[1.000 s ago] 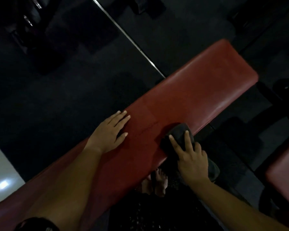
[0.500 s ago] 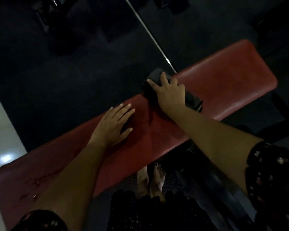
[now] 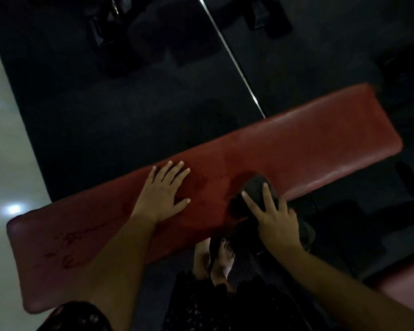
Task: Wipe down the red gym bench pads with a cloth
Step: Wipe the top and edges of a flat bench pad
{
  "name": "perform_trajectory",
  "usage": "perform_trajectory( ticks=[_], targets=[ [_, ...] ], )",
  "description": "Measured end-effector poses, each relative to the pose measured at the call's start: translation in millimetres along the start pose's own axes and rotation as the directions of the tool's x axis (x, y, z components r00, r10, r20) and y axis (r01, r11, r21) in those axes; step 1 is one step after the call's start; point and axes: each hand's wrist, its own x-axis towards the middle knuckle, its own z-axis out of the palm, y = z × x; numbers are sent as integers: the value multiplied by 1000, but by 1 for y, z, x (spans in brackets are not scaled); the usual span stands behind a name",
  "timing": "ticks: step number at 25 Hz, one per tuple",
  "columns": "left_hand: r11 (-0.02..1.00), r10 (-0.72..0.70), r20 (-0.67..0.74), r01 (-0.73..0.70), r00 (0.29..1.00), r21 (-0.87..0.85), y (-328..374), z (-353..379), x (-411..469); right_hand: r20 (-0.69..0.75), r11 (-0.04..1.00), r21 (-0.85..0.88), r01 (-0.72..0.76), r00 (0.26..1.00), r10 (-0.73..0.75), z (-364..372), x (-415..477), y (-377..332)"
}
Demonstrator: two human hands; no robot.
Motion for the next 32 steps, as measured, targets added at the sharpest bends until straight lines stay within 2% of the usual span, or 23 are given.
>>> perform_trajectory(
  ticks=[2,4,7,9,11,14,16,20,23,27,29,32],
  targets=[
    [1000,-19,13,18,1000,6,2,-3,-1,69,1000,8,-23,997,23,3,-27,-5],
    [999,-38,0,38,999,20,6,-1,-2,79,1000,6,-15,997,14,2,-27,-10],
    [994,-99,-54,97,994,-43,17,3,-11,-10,997,-12,71,997,-71,-3,20,-12],
    [987,-139,-124,128,982,-95,25,7,-21,-41,996,-33,78,996,-79,-13,75,-14],
    [987,-143,-161,129,977,-96,29,18,-37,1,997,-50,61,998,-61,-31,130,-20],
    [992,-121,-90,117,989,-49,27,32,-58,132,995,-55,77,989,-69,-54,192,-28],
    [993,-113,-44,112,993,-21,27,35,-61,179,989,-80,127,978,-111,-63,201,-35],
    [987,-161,-34,160,986,-28,31,36,-59,154,983,-35,182,972,-175,-43,127,-32],
    [987,-160,-10,160,987,-22,32,35,-57,61,977,-40,210,976,-207,-18,45,-16],
    [982,-186,-2,186,983,-45,37,35,-55,153,995,5,97,984,-97,7,-41,-12],
    [983,-174,-10,173,985,-67,37,33,-56,186,999,20,40,982,-43,10,-55,-22],
    [985,-157,29,159,987,-69,31,25,-60,87,994,-5,110,990,-109,4,-26,-37]
  ],
)
